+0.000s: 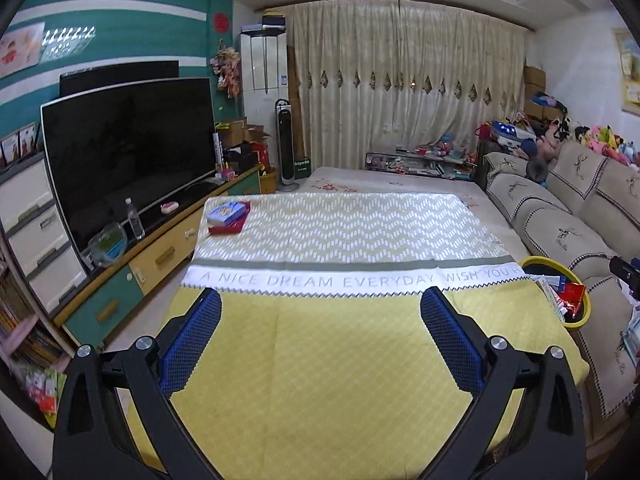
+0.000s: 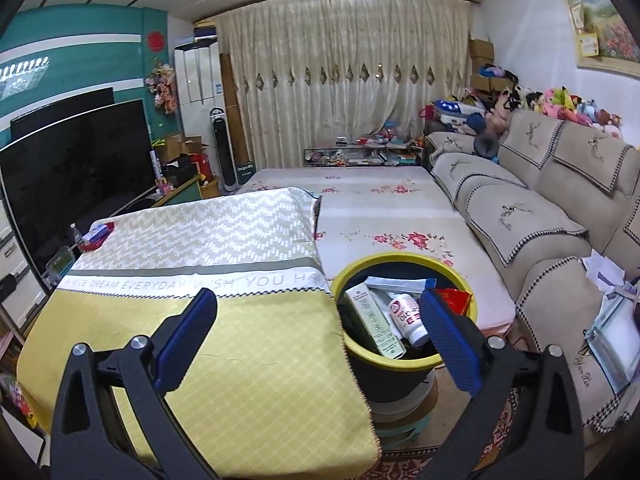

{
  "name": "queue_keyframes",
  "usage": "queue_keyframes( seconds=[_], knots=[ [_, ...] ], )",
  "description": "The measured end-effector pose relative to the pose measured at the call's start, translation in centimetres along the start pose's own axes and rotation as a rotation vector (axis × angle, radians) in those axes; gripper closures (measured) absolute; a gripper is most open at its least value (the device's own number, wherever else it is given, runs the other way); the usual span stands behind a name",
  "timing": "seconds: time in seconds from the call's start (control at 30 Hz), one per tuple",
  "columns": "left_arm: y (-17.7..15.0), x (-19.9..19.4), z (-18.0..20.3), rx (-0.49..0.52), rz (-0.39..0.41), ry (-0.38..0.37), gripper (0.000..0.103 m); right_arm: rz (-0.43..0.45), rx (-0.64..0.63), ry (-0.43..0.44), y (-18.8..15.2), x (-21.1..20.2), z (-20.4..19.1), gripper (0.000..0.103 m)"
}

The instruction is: Collect trash

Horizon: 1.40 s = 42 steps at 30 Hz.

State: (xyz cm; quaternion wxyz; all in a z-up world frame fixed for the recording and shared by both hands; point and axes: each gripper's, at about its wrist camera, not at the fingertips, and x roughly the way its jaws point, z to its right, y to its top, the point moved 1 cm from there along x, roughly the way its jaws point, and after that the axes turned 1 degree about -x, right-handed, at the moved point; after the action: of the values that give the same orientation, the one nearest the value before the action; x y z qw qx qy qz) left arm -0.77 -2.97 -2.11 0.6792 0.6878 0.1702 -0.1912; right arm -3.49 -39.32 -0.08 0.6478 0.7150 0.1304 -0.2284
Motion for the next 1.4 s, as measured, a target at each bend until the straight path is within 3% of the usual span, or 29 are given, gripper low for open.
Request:
queue_keyframes(
  seconds=[0.47,1.4],
  knots=[
    [-0.5,-1.8,-1.8,-0.044,0.022,0.028,0.005,0.004,-0.011,0.038,0.2,-0.2,-1.7,0.007],
    [-0.1,-2.9,-1.3,-0.052,0.055,0.04,0.005,0.012,-0.003,0.056,0.4,0.2,-2.2,0.007]
  ],
)
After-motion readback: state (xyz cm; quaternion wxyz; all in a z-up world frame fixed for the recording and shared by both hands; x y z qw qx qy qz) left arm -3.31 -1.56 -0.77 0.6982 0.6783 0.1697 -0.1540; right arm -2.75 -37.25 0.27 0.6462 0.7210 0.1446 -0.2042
